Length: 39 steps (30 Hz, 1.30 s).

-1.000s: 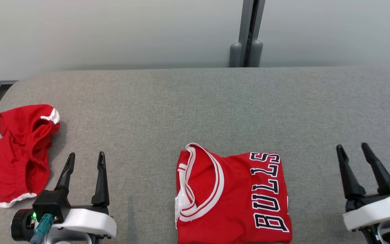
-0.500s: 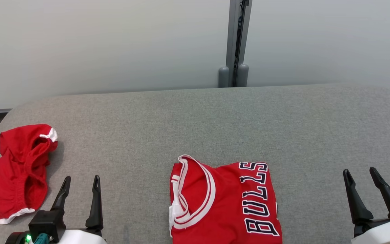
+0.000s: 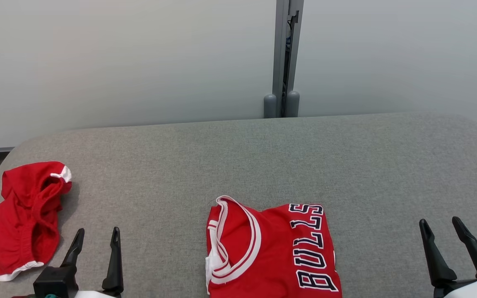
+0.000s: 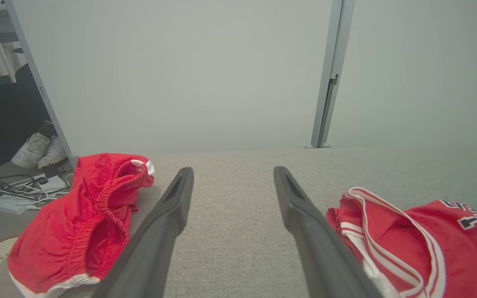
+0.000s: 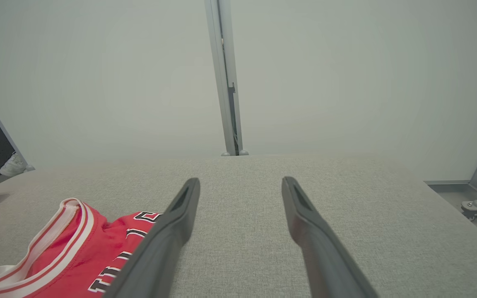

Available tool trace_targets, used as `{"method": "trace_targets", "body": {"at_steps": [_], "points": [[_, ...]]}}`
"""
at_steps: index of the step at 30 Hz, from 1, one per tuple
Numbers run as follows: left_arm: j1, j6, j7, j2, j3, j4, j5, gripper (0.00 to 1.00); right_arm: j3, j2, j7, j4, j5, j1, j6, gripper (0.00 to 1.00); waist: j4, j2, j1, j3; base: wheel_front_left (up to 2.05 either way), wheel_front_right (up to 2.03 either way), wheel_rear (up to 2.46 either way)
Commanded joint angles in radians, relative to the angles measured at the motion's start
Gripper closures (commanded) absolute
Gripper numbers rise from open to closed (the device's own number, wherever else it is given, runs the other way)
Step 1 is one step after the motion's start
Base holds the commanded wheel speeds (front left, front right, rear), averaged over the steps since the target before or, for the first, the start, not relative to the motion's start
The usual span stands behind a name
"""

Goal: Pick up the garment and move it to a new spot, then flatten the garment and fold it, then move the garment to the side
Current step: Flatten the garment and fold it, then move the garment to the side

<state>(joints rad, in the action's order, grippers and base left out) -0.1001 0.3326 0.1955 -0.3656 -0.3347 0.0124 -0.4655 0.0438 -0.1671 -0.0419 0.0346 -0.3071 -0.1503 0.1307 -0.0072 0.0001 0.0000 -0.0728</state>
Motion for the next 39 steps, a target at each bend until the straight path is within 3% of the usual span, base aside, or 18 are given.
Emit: {"method": "trace_targets", "body": {"at_steps": [1, 14, 24, 31, 39], "points": [[-0.015, -0.001, -0.001, -0.009, 0.002, -0.002, -0.002, 0.0, 0.003, -0.002, 0.008, 0.008, 0.005, -0.007, 0.0, 0.0, 0.001, -0.0001, 0.0, -0.002, 0.0, 0.0, 0.0], [0.012, -0.03, 0.013, -0.016, 0.002, 0.011, -0.02, 0.0, 0.006, 0.011, 0.019, 0.014, 0.011, -0.019, 0.0, 0.0, 0.02, -0.0001, 0.0, -0.002, 0.0, 0.0, 0.0], [0.05, -0.029, 0.032, -0.004, 0.006, 0.022, -0.016, 0.0, 0.015, 0.004, 0.019, -0.014, -0.003, -0.007, 0.0, 0.0, 0.052, -0.0001, 0.0, 0.017, 0.0, 0.0, 0.0], [0.109, -0.034, 0.043, 0.013, 0.002, 0.023, -0.004, 0.0, -0.022, -0.012, 0.008, -0.116, -0.023, 0.026, 0.0, 0.0, 0.115, -0.0001, 0.0, 0.054, 0.0, 0.0, 0.0], [0.173, -0.048, 0.059, 0.032, 0.008, 0.025, 0.008, 0.0, -0.128, -0.023, -0.018, -0.331, -0.075, 0.087, 0.0, 0.0, 0.202, -0.0001, 0.0, 0.109, 0.0, 0.0, 0.0]]}}
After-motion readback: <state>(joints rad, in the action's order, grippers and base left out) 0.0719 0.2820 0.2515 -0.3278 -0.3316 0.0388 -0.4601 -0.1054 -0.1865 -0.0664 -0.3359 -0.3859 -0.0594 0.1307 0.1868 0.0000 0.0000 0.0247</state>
